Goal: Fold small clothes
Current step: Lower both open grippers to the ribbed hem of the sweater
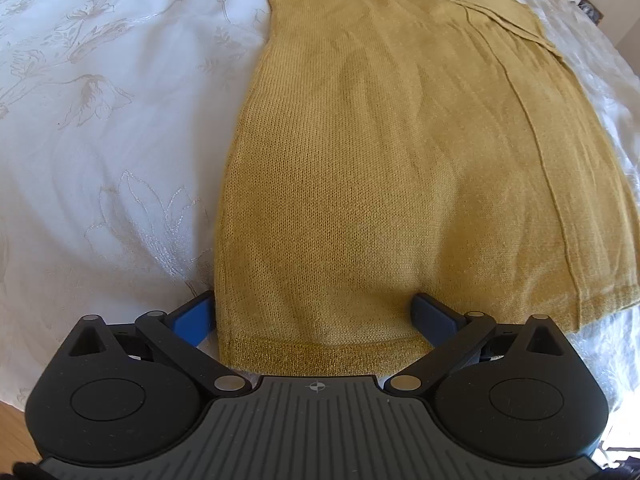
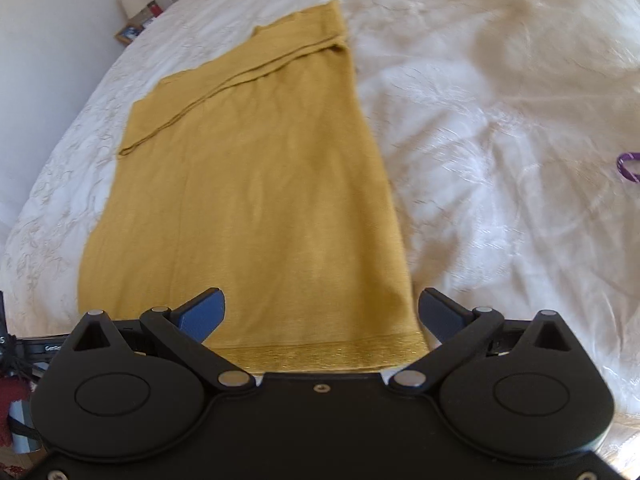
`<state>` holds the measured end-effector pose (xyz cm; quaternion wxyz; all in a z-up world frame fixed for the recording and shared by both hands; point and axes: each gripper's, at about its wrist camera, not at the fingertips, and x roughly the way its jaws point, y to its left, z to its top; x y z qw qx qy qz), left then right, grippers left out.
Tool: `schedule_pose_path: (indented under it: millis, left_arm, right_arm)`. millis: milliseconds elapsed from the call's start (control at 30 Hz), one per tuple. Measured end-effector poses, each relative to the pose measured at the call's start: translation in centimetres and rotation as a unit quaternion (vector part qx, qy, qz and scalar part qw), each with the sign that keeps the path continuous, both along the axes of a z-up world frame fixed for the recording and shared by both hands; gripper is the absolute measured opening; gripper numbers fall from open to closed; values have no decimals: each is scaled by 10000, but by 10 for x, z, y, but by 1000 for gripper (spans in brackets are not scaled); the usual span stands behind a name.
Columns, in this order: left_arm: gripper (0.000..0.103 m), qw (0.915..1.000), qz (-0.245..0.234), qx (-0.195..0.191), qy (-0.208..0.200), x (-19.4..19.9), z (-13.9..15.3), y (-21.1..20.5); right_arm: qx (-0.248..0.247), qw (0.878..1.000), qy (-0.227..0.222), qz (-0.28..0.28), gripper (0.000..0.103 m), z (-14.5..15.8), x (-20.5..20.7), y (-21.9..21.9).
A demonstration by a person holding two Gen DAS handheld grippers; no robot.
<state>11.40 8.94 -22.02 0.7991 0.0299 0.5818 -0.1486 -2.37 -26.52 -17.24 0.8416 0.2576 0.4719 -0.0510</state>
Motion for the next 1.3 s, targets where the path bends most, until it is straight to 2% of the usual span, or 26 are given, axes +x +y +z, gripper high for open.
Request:
schedule_pose_path:
  millis: [67,133,200,267,333,500,567,667,1000,1133,1300]
  left_arm:
    - [103,10000,10,19,-22,-1,0,-1]
    - [103,10000,26,34,-32,-2,-1,-1]
    - [103,10000,35,40,-30,-2,-1,-2]
    - [103,10000,33,39,-15,-2,-1,-2]
    - [103,10000,33,28,4,-1,-1,-1]
    - [103,10000,41,7,14,2,-1,-1]
    - [103,10000,55,10,-1,2,-1,-1]
    - [103,10000,83,6,-47,1,-1,-1]
    - [103,9997,102,-65,-225,-4,0,4]
    - [103,9995,100,-102,-280,-6,1,5]
    - [103,9993,90,-192,-320,-11,2,8]
  right_arm:
    - [163,9997,158,-62,102,-8,2,-9]
    - [405,9991,95,50,102,-8,7,-7]
    - [765,9947,-341,592,102,3,14,10]
    - [949,9851,-818,1182,102,21,17,30]
    - [875,9818,-1041,1324,102,32,15,40]
    - [102,9981,-420,429,102,18,4,16]
    - [79,9994,-237,237,102,9,2,1]
    - [72,9996,-10,287,102,-2,0,-15]
    - [581,9968,220,501,103,-35,13,-20]
    - [748,9963,214,363,103,-41,14,-23]
    - [1188,9929,82,-29,103,-44,7,-36]
